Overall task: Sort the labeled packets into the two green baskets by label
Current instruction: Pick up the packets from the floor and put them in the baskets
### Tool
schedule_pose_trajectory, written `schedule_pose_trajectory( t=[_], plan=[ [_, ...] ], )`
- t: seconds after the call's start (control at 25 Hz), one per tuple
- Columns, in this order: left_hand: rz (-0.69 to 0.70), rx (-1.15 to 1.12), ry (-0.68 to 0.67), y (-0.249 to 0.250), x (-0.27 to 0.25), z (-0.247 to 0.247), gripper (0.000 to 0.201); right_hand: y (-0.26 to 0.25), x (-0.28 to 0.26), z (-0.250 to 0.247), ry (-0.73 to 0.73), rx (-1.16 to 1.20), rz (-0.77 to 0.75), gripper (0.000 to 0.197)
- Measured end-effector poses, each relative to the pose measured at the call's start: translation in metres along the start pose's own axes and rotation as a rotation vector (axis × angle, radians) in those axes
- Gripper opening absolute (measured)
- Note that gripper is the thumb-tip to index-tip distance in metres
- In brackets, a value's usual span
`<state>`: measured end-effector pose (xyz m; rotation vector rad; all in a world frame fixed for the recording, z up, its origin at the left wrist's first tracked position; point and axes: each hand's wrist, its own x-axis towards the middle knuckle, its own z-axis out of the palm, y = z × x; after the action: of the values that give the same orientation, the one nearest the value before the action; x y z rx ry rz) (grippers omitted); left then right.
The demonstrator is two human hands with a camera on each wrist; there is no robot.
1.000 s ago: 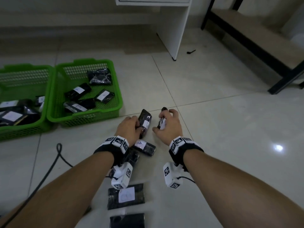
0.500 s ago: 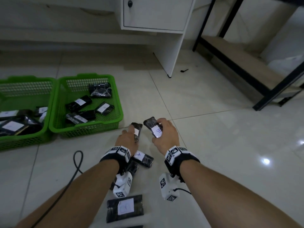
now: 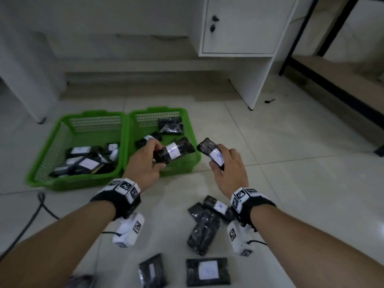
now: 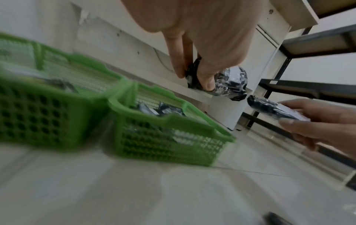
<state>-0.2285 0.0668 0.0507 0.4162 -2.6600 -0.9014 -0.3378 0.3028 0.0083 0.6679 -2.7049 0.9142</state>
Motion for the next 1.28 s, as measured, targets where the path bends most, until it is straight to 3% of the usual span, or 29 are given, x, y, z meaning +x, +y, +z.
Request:
schedule_pose_trajectory(
  t=[0.12, 0.24, 0.4, 0.56, 0.68, 0.84, 0.96, 1.12, 1.28],
  plan=[
    [0.016, 0.214, -0.018, -0.033, 0.015, -0.069, 0.046, -0.047, 0.012, 0.021, -0.084, -0.052, -0.073, 0.053],
    [-0.028, 0.254, 0.033, -0.056, 0.02, -0.096, 0.043, -0.088, 0.024, 0.042, -0.194, -0.091, -0.022, 0.042],
    [-0.066, 0.143, 0.031, -0.079, 0.025, -0.07, 0.042, -0.106, 0.042, 0.07, -0.263, -0.186, 0.044, 0.036],
    [-0.089, 0.08, 0.017, -0.104, 0.035, -0.032, 0.049, -0.093, 0.057, 0.085, -0.178, 0.091, 0.268, 0.033],
    [-0.136, -0.014, 0.018, -0.117, 0.04, -0.017, 0.051, -0.082, 0.059, 0.093, -0.188, 0.135, 0.306, 0.029],
    [-0.078, -0.019, -0.032, -0.11, 0.045, -0.013, 0.046, -0.069, 0.056, 0.103, -0.318, -0.042, 0.145, 0.037],
    [0.002, 0.153, -0.133, -0.104, 0.045, -0.009, 0.043, -0.067, 0.052, 0.102, -0.4, -0.36, 0.004, 0.047],
    [0.026, 0.209, -0.231, -0.103, 0.037, -0.01, 0.033, -0.07, 0.044, 0.089, -0.461, -0.511, -0.049, 0.059],
    [0.161, 0.347, -0.336, -0.098, 0.026, -0.01, 0.063, -0.066, 0.023, 0.07, -0.401, -0.474, -0.14, 0.052]
  ],
)
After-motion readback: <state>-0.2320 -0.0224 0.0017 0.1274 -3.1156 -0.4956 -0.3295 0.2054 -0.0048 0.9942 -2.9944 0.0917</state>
